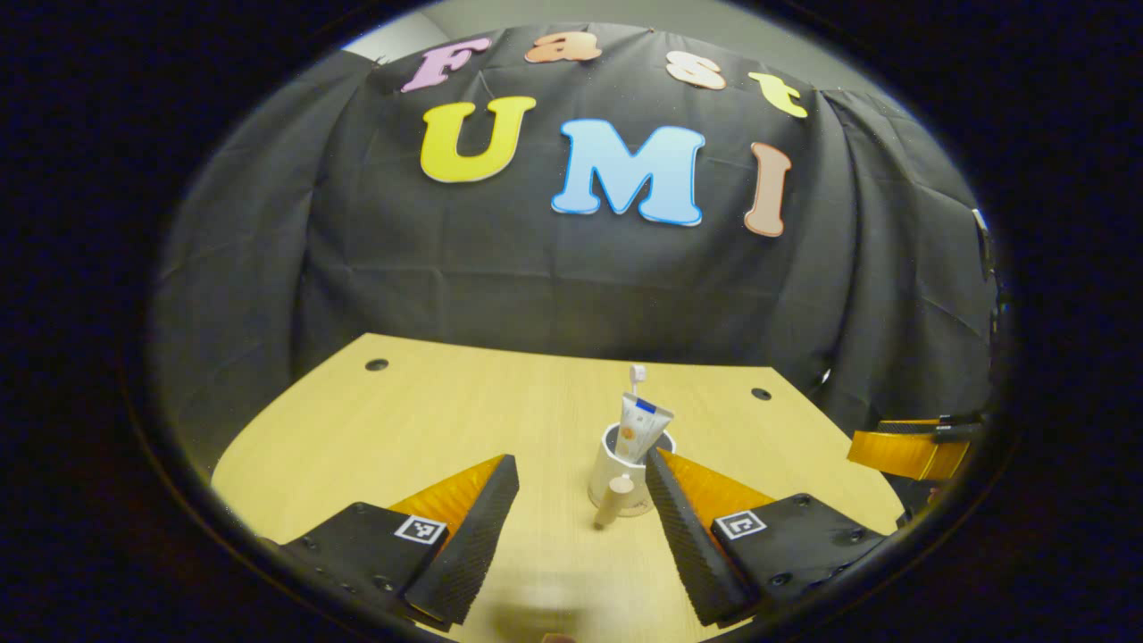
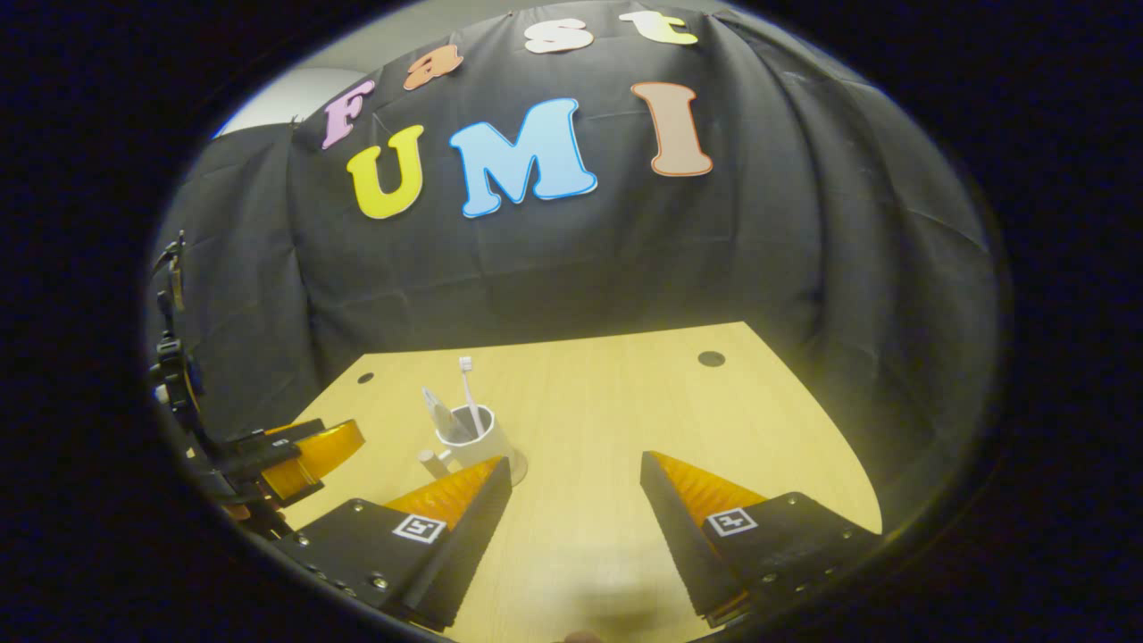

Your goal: Put the toothbrush and toothpaste on the desktop into the cup, then pick up the cup and place it on the coaster on the desktop.

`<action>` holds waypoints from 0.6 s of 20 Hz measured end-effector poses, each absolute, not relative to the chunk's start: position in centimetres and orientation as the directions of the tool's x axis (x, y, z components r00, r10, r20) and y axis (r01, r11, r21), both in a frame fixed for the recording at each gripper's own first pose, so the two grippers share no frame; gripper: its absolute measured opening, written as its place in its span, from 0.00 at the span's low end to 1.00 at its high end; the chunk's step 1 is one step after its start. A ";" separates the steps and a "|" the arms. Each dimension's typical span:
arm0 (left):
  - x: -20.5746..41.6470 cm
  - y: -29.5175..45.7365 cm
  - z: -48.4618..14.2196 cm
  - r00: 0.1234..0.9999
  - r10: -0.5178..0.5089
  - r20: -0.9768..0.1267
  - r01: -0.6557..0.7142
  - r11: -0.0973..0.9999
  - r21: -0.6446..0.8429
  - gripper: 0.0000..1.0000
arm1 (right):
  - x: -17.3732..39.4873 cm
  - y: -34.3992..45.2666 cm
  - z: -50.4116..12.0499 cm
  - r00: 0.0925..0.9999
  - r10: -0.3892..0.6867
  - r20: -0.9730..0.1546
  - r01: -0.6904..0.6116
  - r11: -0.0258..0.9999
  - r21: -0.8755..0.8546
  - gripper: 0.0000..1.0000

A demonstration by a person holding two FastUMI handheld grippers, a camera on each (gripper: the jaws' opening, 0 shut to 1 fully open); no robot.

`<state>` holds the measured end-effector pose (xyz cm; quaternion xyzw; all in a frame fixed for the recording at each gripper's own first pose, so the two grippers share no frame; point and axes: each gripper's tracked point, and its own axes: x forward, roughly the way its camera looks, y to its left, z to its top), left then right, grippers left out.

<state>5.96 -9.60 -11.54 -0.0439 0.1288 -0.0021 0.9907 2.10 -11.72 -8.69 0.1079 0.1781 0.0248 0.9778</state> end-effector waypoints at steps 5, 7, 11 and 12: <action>3.0 -9.7 -5.6 0.989 -0.027 -0.143 0.024 0.999 -0.025 0.94 | 1.3 -11.7 -6.0 0.970 0.032 -0.242 0.009 0.986 0.166 0.90; 2.8 -9.8 -4.9 0.990 -0.040 -0.135 0.037 0.999 -0.022 0.94 | 1.0 -11.6 -5.2 0.980 0.008 -0.196 0.021 0.989 0.146 0.90; 2.2 -9.6 -4.8 0.990 -0.058 -0.130 0.059 0.998 0.003 0.94 | 0.4 -11.2 -4.3 0.990 -0.021 -0.138 0.039 0.991 0.131 0.87; 2.1 -9.5 -4.6 0.990 -0.062 -0.128 0.063 0.998 0.005 0.93 | 0.1 -11.2 -4.2 0.991 -0.028 -0.134 0.045 0.991 0.126 0.90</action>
